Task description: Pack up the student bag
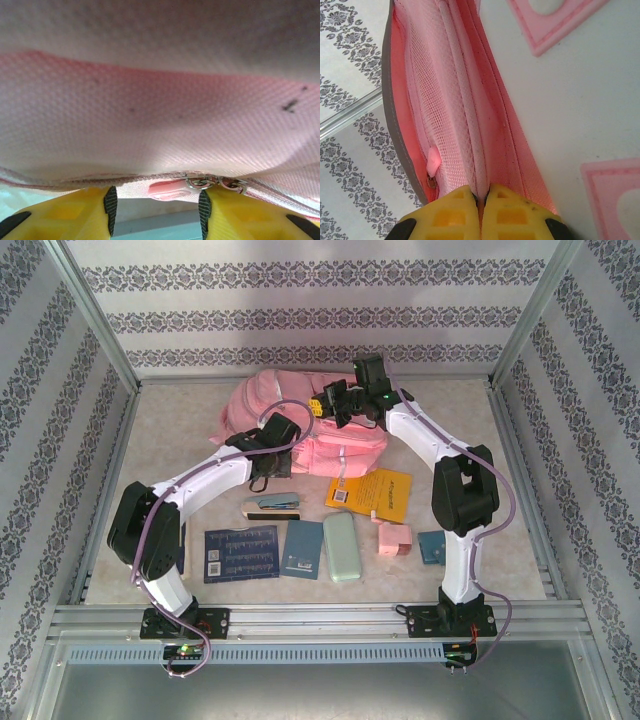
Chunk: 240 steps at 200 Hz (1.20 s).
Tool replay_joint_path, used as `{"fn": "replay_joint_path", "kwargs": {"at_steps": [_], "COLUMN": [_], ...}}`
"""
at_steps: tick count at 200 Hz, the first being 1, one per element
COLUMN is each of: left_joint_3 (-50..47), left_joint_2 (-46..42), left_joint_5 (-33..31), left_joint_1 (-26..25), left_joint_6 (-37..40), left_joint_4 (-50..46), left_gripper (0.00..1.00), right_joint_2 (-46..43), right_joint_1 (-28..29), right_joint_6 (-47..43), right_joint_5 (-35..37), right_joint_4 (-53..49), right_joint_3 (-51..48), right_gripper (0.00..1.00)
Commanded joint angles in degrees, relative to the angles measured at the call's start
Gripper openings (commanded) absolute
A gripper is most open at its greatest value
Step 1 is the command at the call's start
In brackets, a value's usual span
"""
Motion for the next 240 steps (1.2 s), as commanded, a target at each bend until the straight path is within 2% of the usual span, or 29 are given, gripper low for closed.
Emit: {"fn": "replay_joint_path", "kwargs": {"at_steps": [1,47,107,170,199,240], "left_joint_3": [-1.26,-3.50,-1.43,-2.44,-3.89,-5.29], "left_joint_2": [0.55,0.06,1.34,-1.40,-3.76,-6.16], "left_joint_5": [1.55,-0.91,-2.31,-2.32,-1.97,0.50], "left_joint_1": [0.54,0.69,0.66,1.04,2.16,5.76], "left_joint_6": [4.46,12.22,15.25,17.76,17.70,15.19], "left_joint_4": [3.45,5.95,6.66,6.07,5.44,4.98], "left_gripper": [0.48,0.40,0.22,0.00,0.00,0.00], "right_joint_2": [-4.50,-3.98,-4.01,-3.79,-3.58,-2.91], "right_joint_1": [0.29,-0.02,-0.47,-1.97,-2.94,-3.73], "right_joint_6": [1.31,1.50,0.35,-9.79,-17.29,-24.22], "right_joint_5": [-6.40,-8.27,-8.94,-8.28,-6.30,-5.54], "right_joint_4": [6.93,7.32,6.55,-5.06,-13.65,-19.49], "right_joint_3": [1.80,3.14,3.67,5.87,7.53,8.22], "right_gripper": [0.00,0.00,0.00,0.00,0.00,0.00]}}
